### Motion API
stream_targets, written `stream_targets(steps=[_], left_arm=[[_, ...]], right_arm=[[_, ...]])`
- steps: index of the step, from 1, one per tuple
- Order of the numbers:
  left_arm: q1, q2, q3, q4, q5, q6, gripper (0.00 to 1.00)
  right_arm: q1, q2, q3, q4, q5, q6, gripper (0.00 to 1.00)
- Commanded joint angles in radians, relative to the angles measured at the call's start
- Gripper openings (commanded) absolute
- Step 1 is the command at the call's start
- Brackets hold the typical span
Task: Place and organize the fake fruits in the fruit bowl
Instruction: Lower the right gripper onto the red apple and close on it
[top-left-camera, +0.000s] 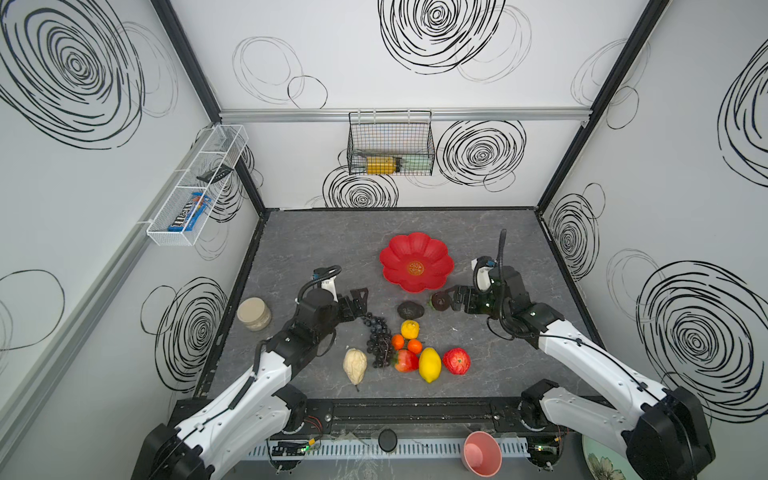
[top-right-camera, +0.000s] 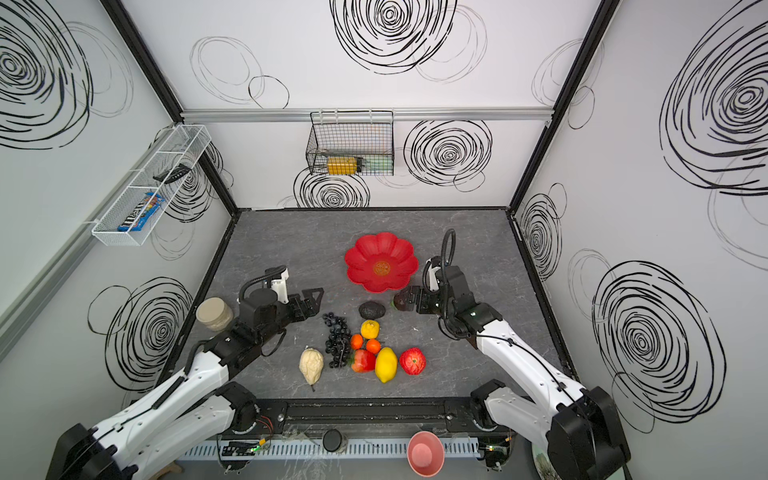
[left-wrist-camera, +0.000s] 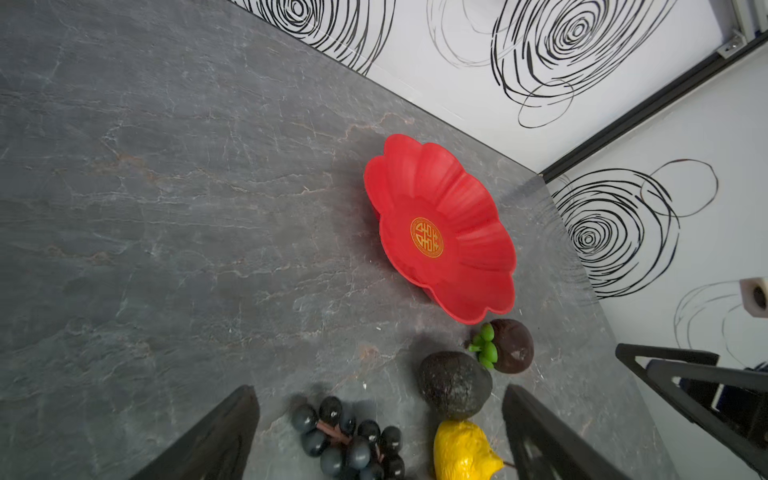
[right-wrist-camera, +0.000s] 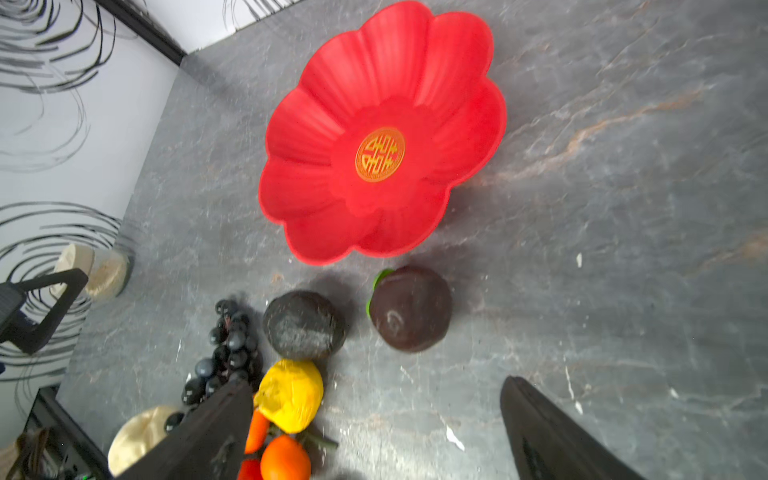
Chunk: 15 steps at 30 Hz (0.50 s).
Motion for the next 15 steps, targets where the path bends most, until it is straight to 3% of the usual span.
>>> stream_targets(steps=[1,7,15], left_arm=[[-0.040,-0.106,-0.054,0.030,-0.031,0.003,0.96],[-0.101,-0.232,-0.162,0.046,-0.042,-0.012,0.96],[-0.112,-0.325,-0.223,0.018,-0.055,-0.019,0.96]], right_arm=[[0.067,-0.059,-0.028,-0.135,0.079,0.070,0.98],[0.233,-0.108,-0.045,-0.275,0.189,0.222,0.99],[0.446,-0.103,-0.069,-0.405,0.308,0.447,0.99]])
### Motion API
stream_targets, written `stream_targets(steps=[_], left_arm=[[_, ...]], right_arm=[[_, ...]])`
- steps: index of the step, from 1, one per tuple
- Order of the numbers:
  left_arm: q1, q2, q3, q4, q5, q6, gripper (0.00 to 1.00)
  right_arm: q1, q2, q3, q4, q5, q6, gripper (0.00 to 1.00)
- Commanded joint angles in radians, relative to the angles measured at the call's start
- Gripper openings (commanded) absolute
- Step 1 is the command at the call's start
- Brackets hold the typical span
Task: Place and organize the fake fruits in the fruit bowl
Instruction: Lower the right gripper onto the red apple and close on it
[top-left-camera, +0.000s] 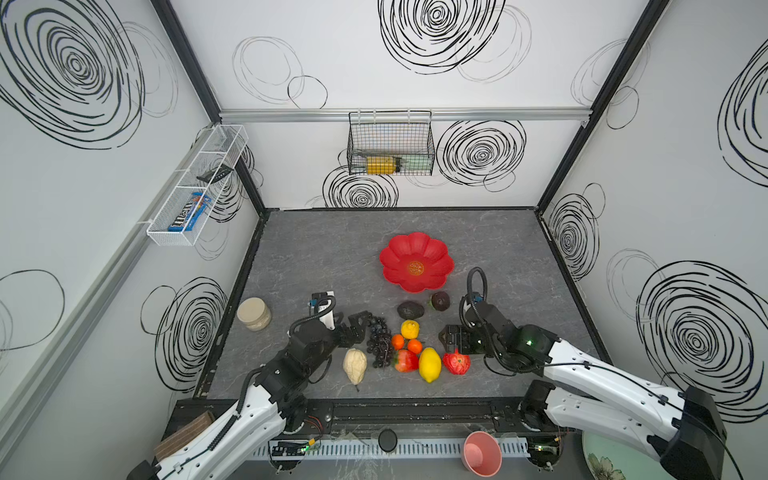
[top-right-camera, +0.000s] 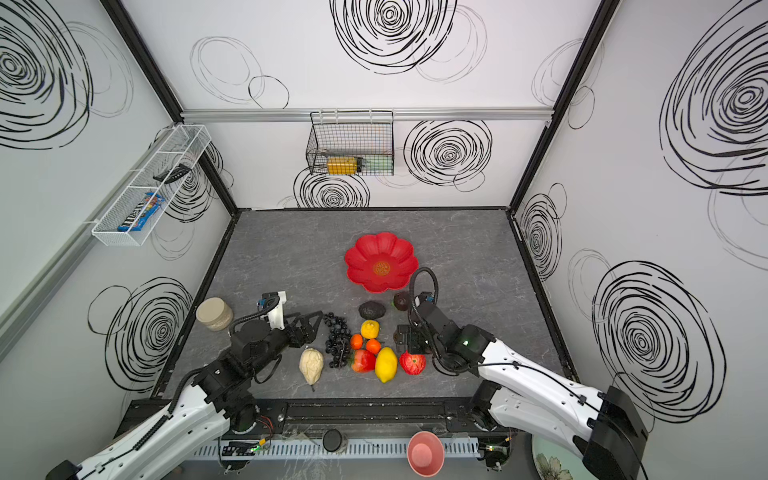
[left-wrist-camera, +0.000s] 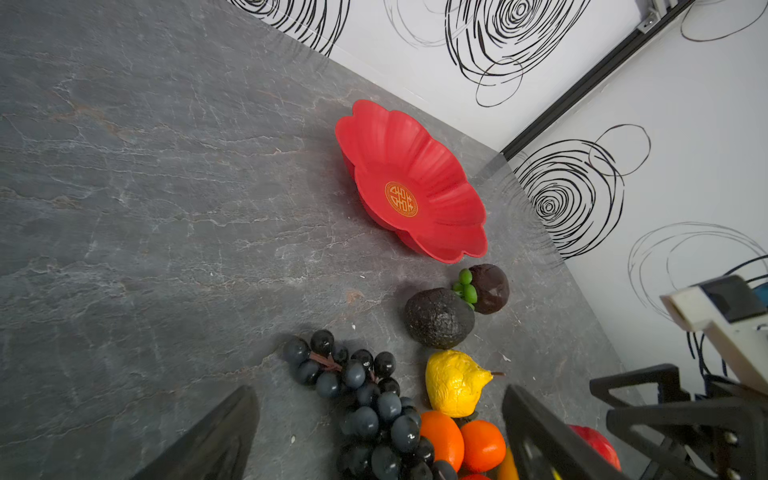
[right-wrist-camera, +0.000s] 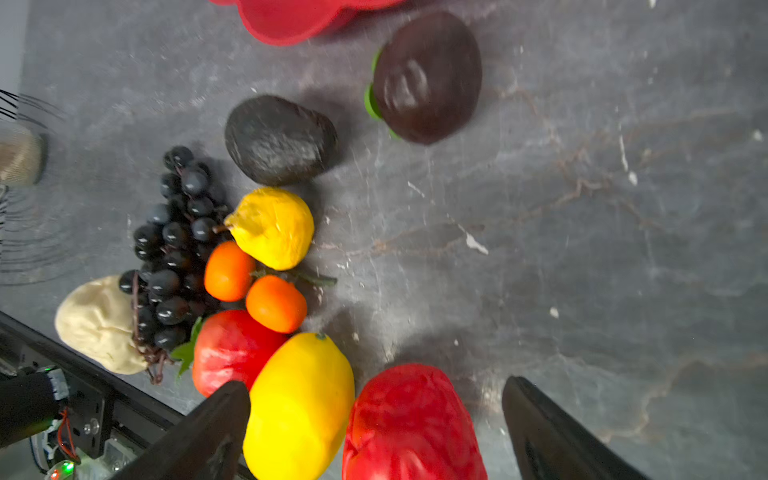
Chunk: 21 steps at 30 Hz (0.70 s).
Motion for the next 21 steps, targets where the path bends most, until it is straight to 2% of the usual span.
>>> stream_targets(steps=[1,10,21], left_arm=[[-0.006,-0.033,-0.022,0.026,-0.028,-0.011,0.96],[-0.006,-0.055,-0.046,0.030,-0.040,-0.026,0.96],[-0.006,-0.046,-0.044,0.032,-0.035,-0.031,0.96]], right_arm=[[0.064,-0.002,-0.011,-0.114,0.091,0.151,0.98],[0.187,0.009,-0.050,-0.133,0.097,0.254,0.95],[0.227,0.069,-0.068,-0.097,0.126,0.259,0.83]])
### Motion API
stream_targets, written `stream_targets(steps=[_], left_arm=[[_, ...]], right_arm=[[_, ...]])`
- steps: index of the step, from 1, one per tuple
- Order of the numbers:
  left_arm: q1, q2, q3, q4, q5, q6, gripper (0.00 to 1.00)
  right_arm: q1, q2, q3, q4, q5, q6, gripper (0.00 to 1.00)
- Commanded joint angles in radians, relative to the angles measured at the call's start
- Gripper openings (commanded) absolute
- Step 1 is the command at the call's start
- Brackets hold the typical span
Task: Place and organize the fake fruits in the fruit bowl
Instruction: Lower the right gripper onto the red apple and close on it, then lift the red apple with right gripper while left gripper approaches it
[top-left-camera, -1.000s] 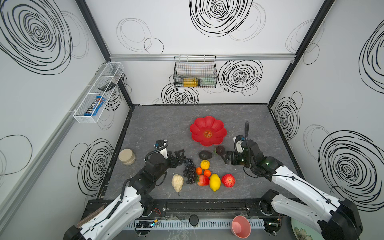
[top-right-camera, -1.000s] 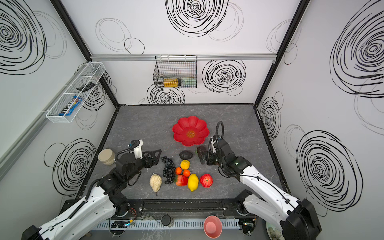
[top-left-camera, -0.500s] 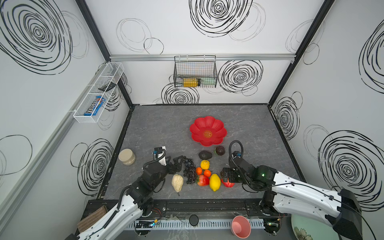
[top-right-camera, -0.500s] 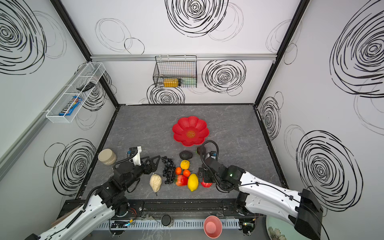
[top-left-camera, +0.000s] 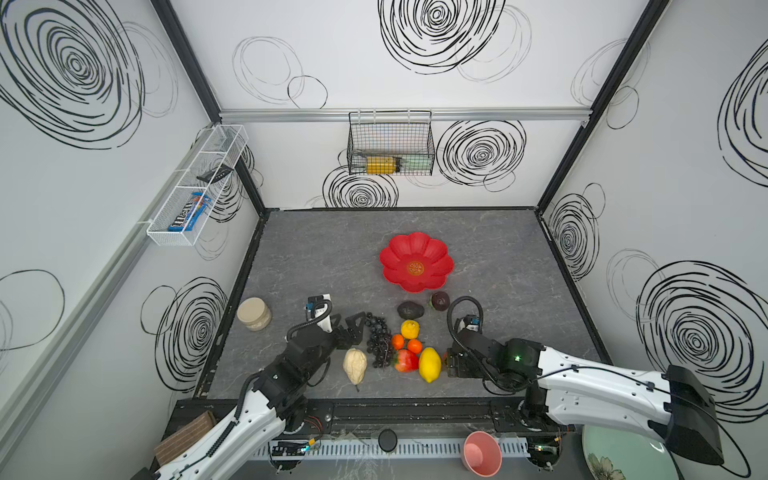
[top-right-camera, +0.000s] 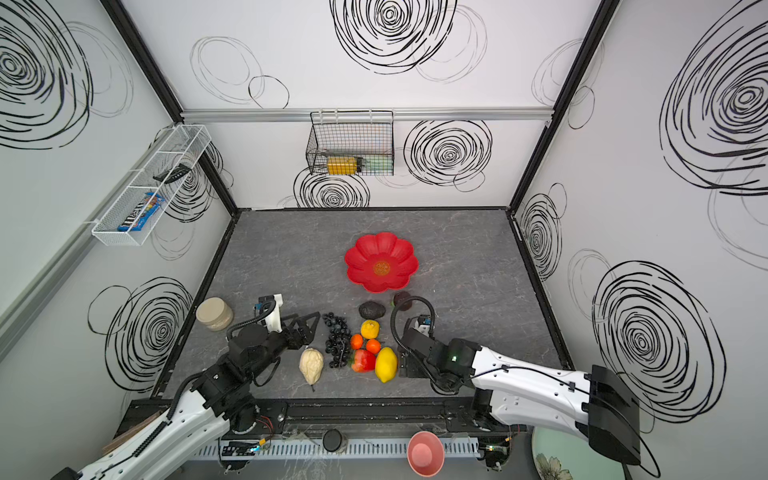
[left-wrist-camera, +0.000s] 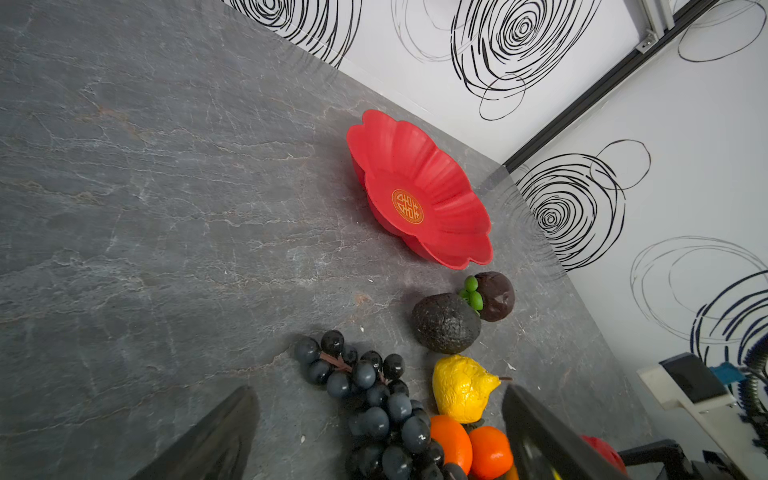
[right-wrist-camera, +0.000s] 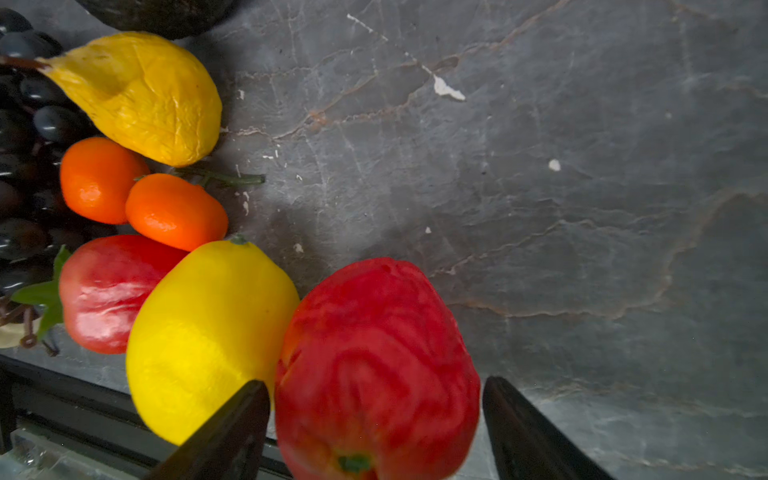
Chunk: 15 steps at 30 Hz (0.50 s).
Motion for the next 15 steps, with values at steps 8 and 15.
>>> stream_targets(steps=[8,15], left_arm=[[-0.006,-0.007,-0.003,0.019,-0.005,-0.021,0.96],[-0.006,0.008,0.016,0.016,0.020,-0.021,0.96]], right_arm=[[0.013,0.045,0.007,-0.004,0.078,-0.012,0.70],[-0.006,-0.024,0.043,-0.055,0.143,-0.049,0.65]])
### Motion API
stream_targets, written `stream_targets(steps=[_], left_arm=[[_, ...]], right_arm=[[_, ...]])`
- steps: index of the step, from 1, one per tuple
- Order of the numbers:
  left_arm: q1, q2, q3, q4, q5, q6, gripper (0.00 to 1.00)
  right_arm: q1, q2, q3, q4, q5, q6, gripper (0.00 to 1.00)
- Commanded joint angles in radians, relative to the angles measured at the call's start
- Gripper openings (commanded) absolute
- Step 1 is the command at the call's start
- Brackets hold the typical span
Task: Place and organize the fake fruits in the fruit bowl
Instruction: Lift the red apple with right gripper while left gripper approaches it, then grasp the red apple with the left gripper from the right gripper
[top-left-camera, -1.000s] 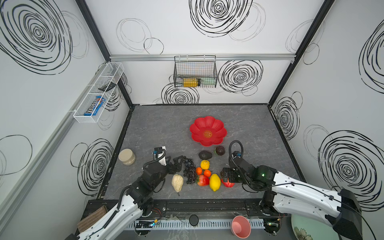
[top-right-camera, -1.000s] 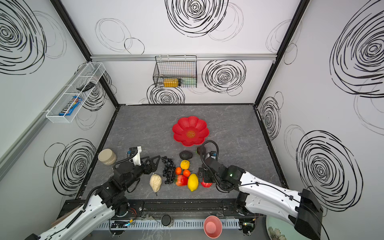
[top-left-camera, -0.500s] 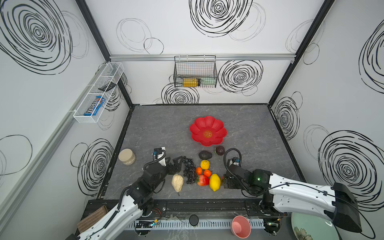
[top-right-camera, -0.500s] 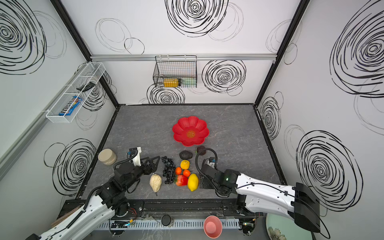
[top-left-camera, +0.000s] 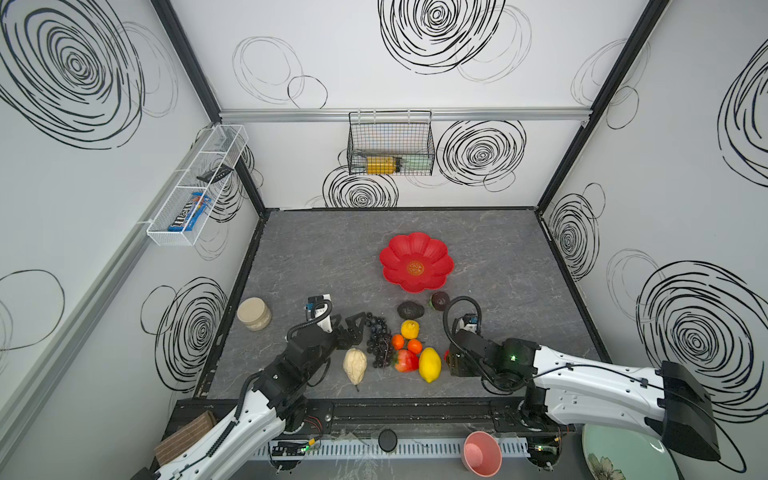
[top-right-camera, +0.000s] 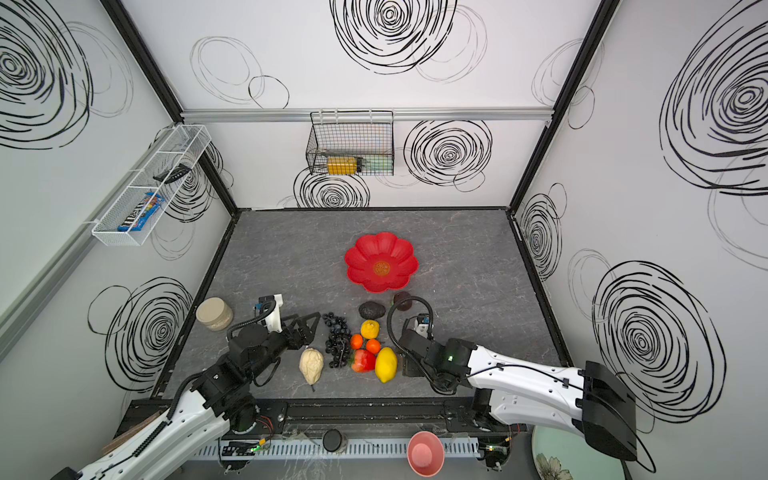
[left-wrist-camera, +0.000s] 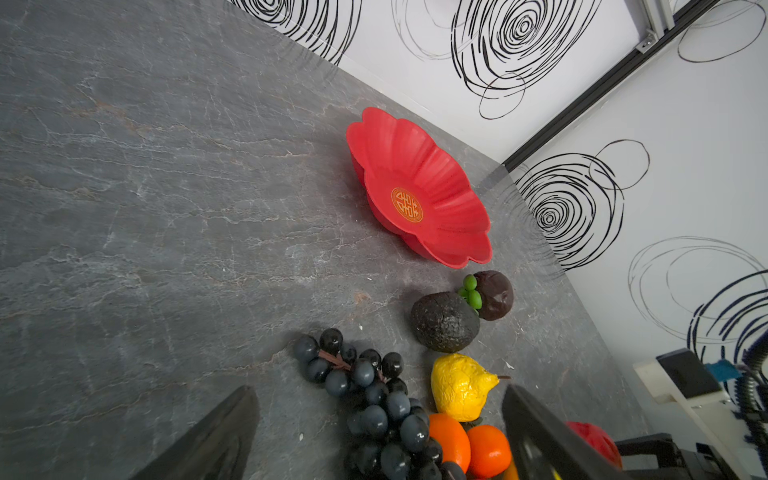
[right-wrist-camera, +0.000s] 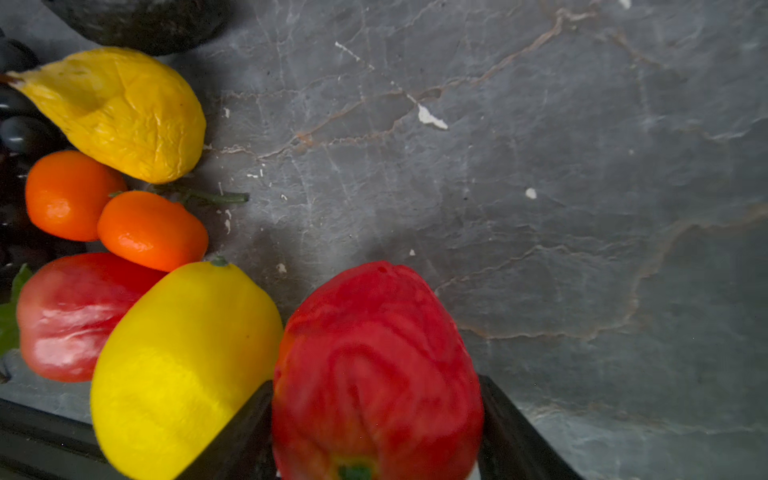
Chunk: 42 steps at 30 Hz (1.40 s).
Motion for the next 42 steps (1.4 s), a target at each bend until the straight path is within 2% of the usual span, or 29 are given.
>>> stream_targets(steps=[1,4,8,13,17,21,29,33,35,42], left_arm=[[-0.006,0.007,0.020,0.018,0.021,-0.014,0.96],[-0.006,0.011,0.038,0.029,0.054,-0.019,0.96],[-0.003,0.039,0.089,0.114,0.150,-0.040,0.96],[-0.006,0.139,0.175,0.229,0.296,-0.005,0.96],[-0.027,0.212,0.218,0.285,0.363,0.028,0.96],[-0.076,0.246,0.237,0.331,0.371,0.054,0.96],[-0.157,0.333,0.250,0.435,0.398,0.069,0.99],[-0.167,0.358,0.244,0.472,0.406,0.049,0.83],[-0.164,0.352,0.227,0.512,0.416,0.022,0.80],[-0.141,0.348,0.175,0.661,0.504,-0.038,0.57]], right_arm=[[-0.033,-0.064,0.052,-0.066,0.074,-0.045,0.65],[-0.133,-0.145,0.087,-0.042,0.023,-0.157,0.64],[-0.307,-0.245,0.098,0.121,-0.201,-0.317,0.62],[-0.481,-0.214,0.141,0.270,-0.479,-0.398,0.58],[-0.503,-0.183,0.144,0.439,-0.686,-0.397,0.57],[-0.502,-0.149,0.142,0.551,-0.828,-0.395,0.55],[-0.461,-0.152,0.090,0.690,-0.906,-0.354,0.55],[-0.418,-0.162,0.076,0.721,-0.905,-0.371,0.56],[-0.407,-0.159,0.074,0.721,-0.903,-0.382,0.56],[-0.402,-0.160,0.074,0.730,-0.917,-0.404,0.55]])
